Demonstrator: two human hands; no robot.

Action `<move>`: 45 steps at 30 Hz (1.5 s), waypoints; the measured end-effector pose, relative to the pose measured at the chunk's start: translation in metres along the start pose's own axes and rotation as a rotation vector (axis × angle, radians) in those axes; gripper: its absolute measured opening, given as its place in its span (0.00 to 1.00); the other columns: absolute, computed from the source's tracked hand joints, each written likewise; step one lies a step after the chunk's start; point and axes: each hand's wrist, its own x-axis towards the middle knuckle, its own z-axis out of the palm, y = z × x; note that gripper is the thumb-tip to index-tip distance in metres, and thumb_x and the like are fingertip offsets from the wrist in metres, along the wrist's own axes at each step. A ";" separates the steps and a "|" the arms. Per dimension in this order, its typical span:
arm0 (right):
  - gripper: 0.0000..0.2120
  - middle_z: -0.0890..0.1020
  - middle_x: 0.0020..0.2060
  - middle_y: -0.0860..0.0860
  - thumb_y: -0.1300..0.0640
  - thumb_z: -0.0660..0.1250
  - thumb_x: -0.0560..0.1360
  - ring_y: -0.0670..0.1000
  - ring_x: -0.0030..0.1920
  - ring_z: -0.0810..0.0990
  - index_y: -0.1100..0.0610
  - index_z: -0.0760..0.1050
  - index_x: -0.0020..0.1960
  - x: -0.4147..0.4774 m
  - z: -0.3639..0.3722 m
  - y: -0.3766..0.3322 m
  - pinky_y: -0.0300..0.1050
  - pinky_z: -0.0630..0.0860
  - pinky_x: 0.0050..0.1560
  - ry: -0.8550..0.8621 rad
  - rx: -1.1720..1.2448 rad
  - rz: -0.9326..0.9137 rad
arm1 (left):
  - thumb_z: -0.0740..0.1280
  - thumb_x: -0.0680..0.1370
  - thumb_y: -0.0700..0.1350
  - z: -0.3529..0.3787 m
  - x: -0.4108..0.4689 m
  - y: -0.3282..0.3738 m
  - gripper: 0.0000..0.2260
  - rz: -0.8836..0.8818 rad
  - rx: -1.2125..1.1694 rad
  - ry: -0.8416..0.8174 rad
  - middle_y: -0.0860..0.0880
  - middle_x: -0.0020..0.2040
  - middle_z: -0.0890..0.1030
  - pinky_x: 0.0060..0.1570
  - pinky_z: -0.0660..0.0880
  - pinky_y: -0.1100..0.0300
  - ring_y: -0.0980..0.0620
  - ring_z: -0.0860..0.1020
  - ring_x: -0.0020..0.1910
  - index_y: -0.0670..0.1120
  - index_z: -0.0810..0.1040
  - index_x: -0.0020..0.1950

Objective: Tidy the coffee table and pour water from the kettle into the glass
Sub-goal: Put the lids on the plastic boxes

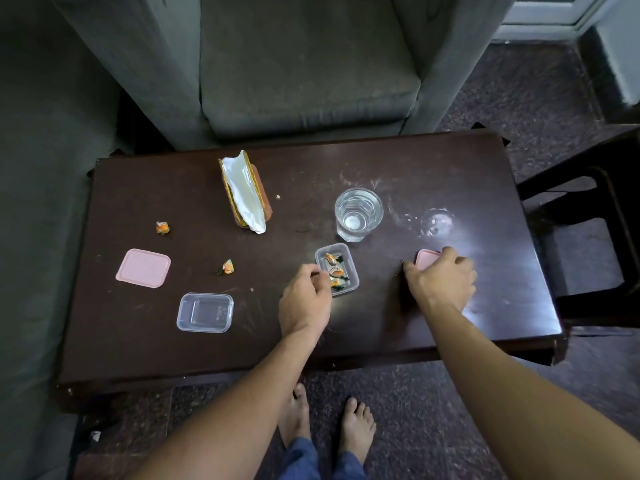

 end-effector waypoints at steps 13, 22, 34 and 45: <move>0.26 0.71 0.60 0.49 0.48 0.77 0.69 0.42 0.54 0.78 0.53 0.77 0.65 -0.073 -0.005 -0.025 0.34 0.76 0.56 0.199 0.694 -0.329 | 0.60 0.83 0.53 -0.001 -0.011 0.006 0.12 -0.019 0.031 -0.057 0.49 0.55 0.85 0.55 0.78 0.51 0.43 0.82 0.56 0.52 0.78 0.61; 0.15 0.77 0.64 0.46 0.50 0.79 0.69 0.43 0.64 0.78 0.53 0.74 0.44 -0.112 0.029 -0.020 0.37 0.75 0.60 0.114 0.764 -0.384 | 0.55 0.83 0.54 -0.007 -0.003 0.004 0.16 -0.081 -0.075 -0.144 0.51 0.46 0.87 0.53 0.79 0.51 0.43 0.86 0.43 0.48 0.79 0.48; 0.21 0.71 0.62 0.44 0.54 0.80 0.71 0.48 0.59 0.76 0.51 0.72 0.57 -0.108 0.042 -0.019 0.39 0.72 0.54 -0.042 0.466 -0.494 | 0.61 0.83 0.56 -0.012 0.006 0.010 0.17 -0.007 -0.026 -0.099 0.49 0.61 0.84 0.63 0.72 0.54 0.44 0.79 0.64 0.53 0.77 0.69; 0.27 0.71 0.65 0.48 0.54 0.76 0.75 0.53 0.61 0.77 0.54 0.73 0.72 -0.096 0.035 -0.021 0.48 0.78 0.54 -0.156 0.246 -0.529 | 0.67 0.80 0.49 -0.012 0.024 0.019 0.10 0.081 0.077 -0.037 0.50 0.56 0.86 0.57 0.76 0.54 0.44 0.82 0.59 0.54 0.84 0.59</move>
